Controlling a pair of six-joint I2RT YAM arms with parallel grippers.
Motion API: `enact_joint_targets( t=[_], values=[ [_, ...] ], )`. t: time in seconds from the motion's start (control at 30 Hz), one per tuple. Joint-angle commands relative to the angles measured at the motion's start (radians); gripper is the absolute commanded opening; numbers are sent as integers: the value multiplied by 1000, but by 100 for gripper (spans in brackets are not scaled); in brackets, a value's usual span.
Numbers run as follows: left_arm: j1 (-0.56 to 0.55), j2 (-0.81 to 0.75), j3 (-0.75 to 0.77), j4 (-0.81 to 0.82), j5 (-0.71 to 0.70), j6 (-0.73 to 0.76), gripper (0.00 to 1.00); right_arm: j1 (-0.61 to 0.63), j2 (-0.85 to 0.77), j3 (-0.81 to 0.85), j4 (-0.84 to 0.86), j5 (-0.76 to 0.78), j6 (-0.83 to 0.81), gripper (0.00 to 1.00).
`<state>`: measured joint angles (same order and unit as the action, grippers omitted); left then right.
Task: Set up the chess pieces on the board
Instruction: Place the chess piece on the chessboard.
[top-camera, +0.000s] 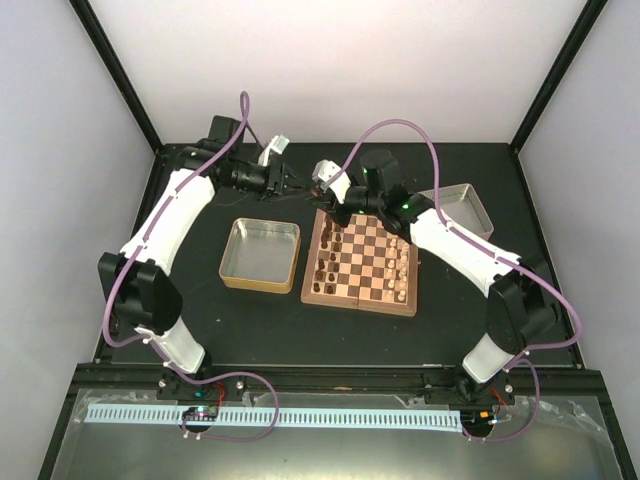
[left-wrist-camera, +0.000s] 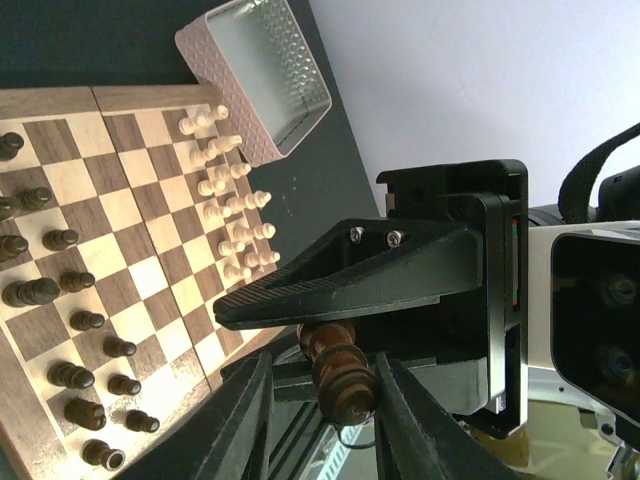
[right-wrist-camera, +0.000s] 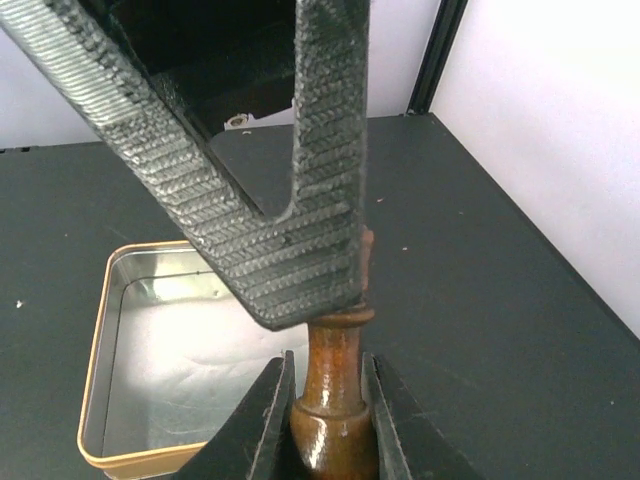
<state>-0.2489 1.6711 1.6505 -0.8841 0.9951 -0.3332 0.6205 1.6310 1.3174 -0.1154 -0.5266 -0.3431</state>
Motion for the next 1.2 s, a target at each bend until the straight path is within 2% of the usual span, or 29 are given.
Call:
enact_joint_targets(
  t=[0.0,0.1,0.27,0.4,0.5,0.6,0.63,0.73,0.87,1.07,1.17],
  values=[
    [5,19,63,-84,21,40,27,0,-34,-16,6,-34,-41,1],
    [5,28,74,-83,35,36,25,-1,-36,-21,6,-43,-47,1],
    [2,40,75,-69,71,28,28,0,-38,-28,3,-51,-57,2],
    [-7,45,75,-70,74,37,14,0,-38,-27,7,-42,-44,5],
    [-14,41,75,-74,69,46,2,0,-36,-20,14,9,18,16],
    [-15,34,78,-84,7,58,2,-1,-36,-15,3,83,91,38],
    [-15,13,70,-65,-83,51,2,-2,-60,-45,-1,137,132,53],
    [-21,-18,20,-7,-225,25,2,-8,-118,-124,16,192,182,65],
    [-82,-47,-66,69,-450,6,2,-30,-236,-276,66,267,289,70],
    [-230,-20,-137,110,-762,-14,1,-51,-424,-442,46,592,490,70],
    [-277,40,-84,27,-888,-56,1,-56,-493,-488,0,798,584,70]
  ],
)
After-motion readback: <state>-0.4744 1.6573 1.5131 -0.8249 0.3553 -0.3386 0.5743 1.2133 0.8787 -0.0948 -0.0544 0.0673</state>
